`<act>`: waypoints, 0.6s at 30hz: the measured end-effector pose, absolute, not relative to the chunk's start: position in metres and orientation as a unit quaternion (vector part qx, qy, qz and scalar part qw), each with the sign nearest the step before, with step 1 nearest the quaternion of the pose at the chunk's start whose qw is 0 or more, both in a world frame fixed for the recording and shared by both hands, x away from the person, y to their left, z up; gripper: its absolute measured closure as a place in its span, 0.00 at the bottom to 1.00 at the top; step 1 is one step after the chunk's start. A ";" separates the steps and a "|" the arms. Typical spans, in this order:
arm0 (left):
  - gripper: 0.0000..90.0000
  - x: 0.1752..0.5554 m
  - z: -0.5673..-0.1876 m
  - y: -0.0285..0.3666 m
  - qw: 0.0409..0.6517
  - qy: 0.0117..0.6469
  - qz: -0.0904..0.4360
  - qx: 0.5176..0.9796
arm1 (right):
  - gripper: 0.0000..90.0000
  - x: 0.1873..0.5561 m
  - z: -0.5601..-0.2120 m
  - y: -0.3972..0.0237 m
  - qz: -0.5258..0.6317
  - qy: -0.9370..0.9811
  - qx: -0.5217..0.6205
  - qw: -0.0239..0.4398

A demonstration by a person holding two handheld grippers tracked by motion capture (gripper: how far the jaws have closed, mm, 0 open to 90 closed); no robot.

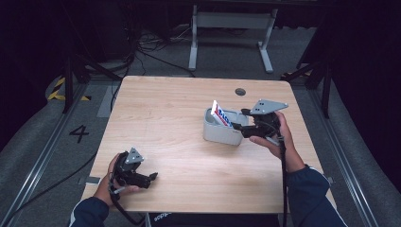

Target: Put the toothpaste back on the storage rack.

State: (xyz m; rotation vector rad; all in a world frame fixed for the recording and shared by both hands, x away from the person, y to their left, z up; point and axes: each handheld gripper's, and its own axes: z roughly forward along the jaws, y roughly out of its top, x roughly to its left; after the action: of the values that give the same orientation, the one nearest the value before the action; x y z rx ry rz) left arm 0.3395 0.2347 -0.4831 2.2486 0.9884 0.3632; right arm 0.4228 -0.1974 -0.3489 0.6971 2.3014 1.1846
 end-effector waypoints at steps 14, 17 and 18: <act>0.01 0.339 -0.484 0.234 0.325 0.382 0.135 0.855 | 0.36 0.407 -0.351 -0.216 0.421 0.831 0.257 0.256; 0.01 0.339 -0.483 0.234 0.325 0.382 0.135 0.855 | 0.36 0.404 -0.352 -0.220 0.418 0.833 0.255 0.257; 0.01 0.339 -0.483 0.234 0.324 0.382 0.136 0.855 | 0.36 0.402 -0.352 -0.221 0.416 0.834 0.253 0.259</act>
State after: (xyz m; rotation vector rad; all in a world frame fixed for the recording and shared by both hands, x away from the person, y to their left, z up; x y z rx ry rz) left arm 0.3387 0.2344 -0.4834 2.2419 1.0017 0.3566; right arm 0.4021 -0.2207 -0.3520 0.6853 2.2595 1.1284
